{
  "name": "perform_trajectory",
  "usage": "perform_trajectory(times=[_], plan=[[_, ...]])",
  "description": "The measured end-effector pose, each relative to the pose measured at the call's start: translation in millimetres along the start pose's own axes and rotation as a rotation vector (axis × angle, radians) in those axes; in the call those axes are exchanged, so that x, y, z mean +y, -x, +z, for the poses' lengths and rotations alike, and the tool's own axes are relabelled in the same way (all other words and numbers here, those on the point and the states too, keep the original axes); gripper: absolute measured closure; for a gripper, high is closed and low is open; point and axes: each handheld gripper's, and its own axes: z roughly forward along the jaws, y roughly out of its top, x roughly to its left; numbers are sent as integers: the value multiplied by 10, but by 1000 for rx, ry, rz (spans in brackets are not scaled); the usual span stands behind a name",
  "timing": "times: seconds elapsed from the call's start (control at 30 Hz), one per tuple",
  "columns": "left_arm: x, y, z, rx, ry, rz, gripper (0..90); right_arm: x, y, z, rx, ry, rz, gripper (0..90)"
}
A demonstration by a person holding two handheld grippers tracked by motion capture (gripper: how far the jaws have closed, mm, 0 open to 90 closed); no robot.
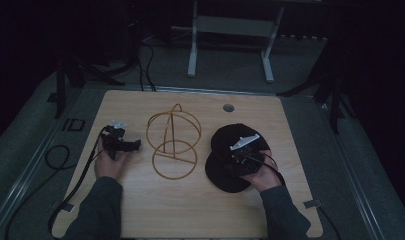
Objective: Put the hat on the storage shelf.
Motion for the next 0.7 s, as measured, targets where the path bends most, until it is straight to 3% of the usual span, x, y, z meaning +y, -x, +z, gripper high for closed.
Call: perform_trajectory(times=[0.13, 0.33, 0.47, 0.53, 0.7], plan=[[0, 0, 0, 0, 0, 0, 19, 52, -21, 113, 9, -59, -23, 417], [0, 0, 0, 0, 0, 0, 19, 133, 43, 215, 70, -133, 14, 415], [0, 0, 0, 0, 0, 0, 19, 215, 48, 260, 102, -215, -12, 386], [0, 0, 0, 0, 0, 0, 19, 236, 56, 269, 110, -227, -20, 395], [0, 0, 0, 0, 0, 0, 19, 340, 180, 347, 233, -322, 37, 538]])
